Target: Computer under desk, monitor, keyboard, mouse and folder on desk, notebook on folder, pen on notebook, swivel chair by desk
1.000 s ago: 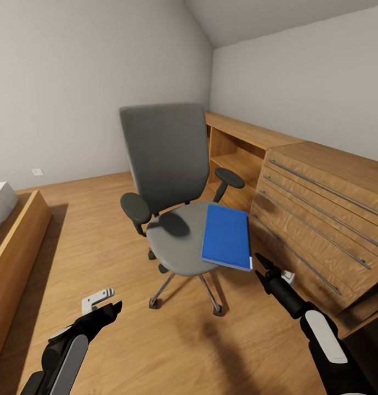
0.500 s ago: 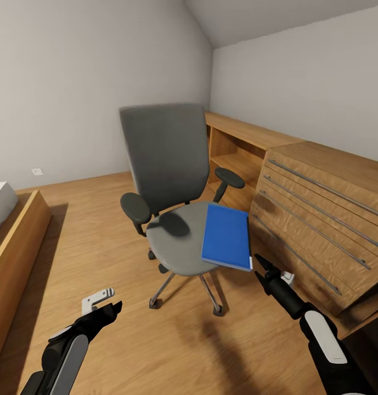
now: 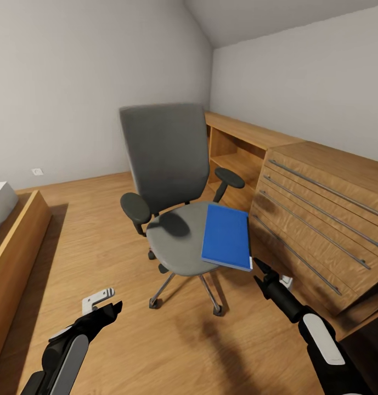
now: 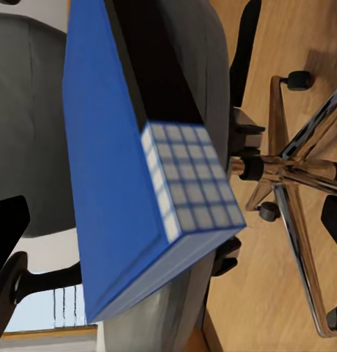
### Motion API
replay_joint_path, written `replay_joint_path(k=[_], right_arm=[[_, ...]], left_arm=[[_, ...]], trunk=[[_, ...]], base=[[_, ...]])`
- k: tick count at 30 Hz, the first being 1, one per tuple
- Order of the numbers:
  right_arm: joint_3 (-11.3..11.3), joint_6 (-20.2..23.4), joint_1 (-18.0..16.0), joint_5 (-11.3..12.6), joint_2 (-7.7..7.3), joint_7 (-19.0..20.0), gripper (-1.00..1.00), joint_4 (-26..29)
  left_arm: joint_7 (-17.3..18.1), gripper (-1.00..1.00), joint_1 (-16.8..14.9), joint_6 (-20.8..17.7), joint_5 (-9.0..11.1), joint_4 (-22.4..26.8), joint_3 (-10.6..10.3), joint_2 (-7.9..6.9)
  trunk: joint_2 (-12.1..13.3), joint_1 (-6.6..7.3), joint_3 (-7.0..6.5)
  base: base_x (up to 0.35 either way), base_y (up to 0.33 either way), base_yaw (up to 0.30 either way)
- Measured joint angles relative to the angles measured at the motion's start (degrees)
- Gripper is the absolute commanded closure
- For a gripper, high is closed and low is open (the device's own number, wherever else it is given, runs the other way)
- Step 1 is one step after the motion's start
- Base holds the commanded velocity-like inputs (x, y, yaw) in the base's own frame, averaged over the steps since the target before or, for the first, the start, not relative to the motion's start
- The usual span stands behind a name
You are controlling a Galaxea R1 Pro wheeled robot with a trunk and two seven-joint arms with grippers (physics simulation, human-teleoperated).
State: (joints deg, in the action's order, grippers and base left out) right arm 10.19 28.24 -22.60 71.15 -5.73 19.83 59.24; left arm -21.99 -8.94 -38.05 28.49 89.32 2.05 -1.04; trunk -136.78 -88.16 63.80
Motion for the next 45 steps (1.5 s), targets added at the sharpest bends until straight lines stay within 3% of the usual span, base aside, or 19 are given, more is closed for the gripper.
replay_joint_path(k=[37,45], right_arm=[[-0.1,-0.09,-0.05,0.09,0.03,-0.14,-1.0,-0.25],[-0.11,-0.04,-0.05,-0.12,1.58,-0.16,-1.0,-0.24]], left_arm=[[0.07,-1.0,0.0,-0.02,0.02,0.07,0.01,0.0],[0.05,-1.0,0.0,0.05,0.08,0.09,0.0,0.0]], trunk=[[0.0,0.0,0.0],[0.0,0.01,0.0]], base=[[0.03,0.018,0.0],[0.092,0.048,0.0]])
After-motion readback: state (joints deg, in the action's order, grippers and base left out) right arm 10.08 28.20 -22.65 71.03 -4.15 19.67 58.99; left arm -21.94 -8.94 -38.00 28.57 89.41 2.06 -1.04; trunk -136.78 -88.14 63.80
